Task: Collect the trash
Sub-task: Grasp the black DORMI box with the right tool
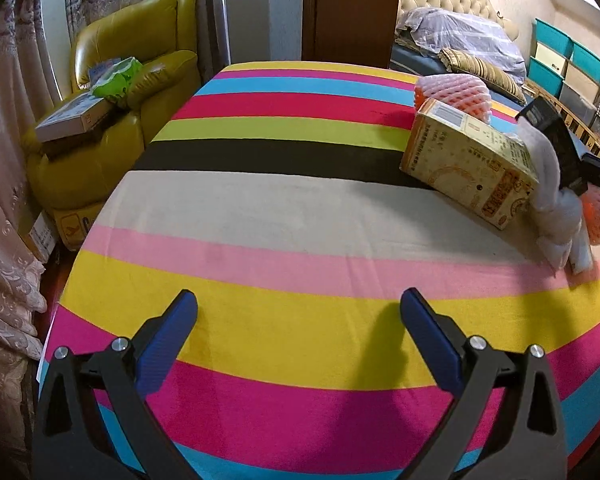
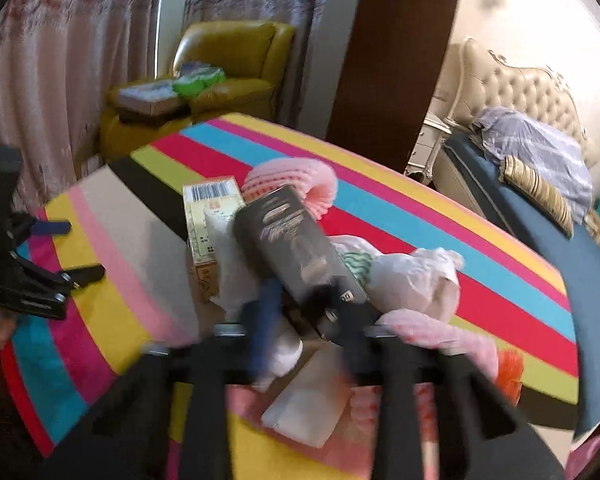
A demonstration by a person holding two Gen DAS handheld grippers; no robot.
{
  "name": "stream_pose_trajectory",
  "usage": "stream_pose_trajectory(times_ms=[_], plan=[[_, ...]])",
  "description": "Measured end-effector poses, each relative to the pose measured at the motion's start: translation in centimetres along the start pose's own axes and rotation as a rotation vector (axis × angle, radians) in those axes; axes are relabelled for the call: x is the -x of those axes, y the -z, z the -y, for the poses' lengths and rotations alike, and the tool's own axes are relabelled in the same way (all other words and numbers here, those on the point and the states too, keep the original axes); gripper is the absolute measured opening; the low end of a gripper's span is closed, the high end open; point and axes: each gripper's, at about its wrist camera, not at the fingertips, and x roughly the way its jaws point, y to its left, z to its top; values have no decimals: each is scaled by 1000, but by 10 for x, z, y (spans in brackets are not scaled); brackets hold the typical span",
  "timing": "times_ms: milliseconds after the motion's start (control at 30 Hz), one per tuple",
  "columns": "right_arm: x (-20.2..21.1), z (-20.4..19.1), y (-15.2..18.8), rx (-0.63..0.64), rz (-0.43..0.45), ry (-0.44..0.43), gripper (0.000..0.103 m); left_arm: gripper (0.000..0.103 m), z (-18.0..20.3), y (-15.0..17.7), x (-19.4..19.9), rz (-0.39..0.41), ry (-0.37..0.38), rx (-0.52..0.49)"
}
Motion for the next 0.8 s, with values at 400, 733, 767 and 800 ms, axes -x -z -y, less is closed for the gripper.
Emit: stream_pose_trajectory(times_ms=[400,733,767,800], plan=[[-8,17,-11,-30,-10,-20,63,98,3,4,0,0,-4,-3],[-33,13,-1,31,-62,24,44,98,3,4,0,1,-4,-2],[-29,12,1,28,-47,21,42,98,3,4,0,1,-4,-2],[-23,13,2,18,-29,19,41,98,3,3,0,1,-5,-3]])
